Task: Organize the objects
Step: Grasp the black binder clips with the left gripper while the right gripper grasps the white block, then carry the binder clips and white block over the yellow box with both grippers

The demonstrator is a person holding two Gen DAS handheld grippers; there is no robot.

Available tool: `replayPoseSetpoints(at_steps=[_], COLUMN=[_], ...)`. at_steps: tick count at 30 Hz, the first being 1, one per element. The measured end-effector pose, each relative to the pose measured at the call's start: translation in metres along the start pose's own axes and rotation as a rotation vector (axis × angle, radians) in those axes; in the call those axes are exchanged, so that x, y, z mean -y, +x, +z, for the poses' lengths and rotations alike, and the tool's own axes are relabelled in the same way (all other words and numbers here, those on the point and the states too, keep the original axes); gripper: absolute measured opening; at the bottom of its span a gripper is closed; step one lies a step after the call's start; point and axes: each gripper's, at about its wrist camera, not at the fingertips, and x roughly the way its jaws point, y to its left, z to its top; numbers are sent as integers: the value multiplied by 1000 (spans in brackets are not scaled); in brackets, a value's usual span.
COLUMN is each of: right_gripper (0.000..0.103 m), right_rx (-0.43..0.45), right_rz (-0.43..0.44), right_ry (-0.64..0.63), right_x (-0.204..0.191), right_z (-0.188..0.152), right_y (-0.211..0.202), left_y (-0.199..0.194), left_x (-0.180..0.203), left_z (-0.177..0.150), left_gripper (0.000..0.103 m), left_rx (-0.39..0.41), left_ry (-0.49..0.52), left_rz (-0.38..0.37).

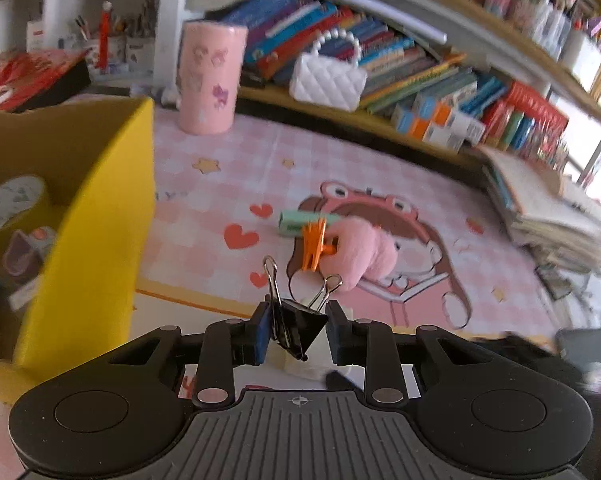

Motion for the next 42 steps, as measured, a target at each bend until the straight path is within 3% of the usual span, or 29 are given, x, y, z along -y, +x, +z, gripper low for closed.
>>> replayPoseSetpoints(at_steps=[6, 8, 10, 14, 30, 36, 42], right_gripper=[78, 74, 57, 44, 42, 42, 42], right_rx=[-12, -21, -33, -21, -30, -64, -82], right_rz=[29, 36, 63, 76, -87, -112, -100], right_ry=[-53, -43, -37, -35, 136, 208, 180], right_x=[-9, -8, -7, -9, -17, -45, -88], right_z=[7, 8, 6, 6, -16, -38, -49], right_y=[28, 36, 42, 35, -59, -95, -108], left_y=[-23, -30, -35, -44, -78, -96, -117], left_x=[-9, -12, -15, -18, -22, -38, -66], left_z=[-1, -3, -6, -12, -45, -65, -86], left_gripper=[27, 27, 27, 27, 27, 27, 27], left_rx=[20, 25, 27, 27, 27, 7, -19], left_ry=[-46, -55, -59, -66, -35, -7, -16], left_rz=[12, 19, 25, 23, -120, -155, -146])
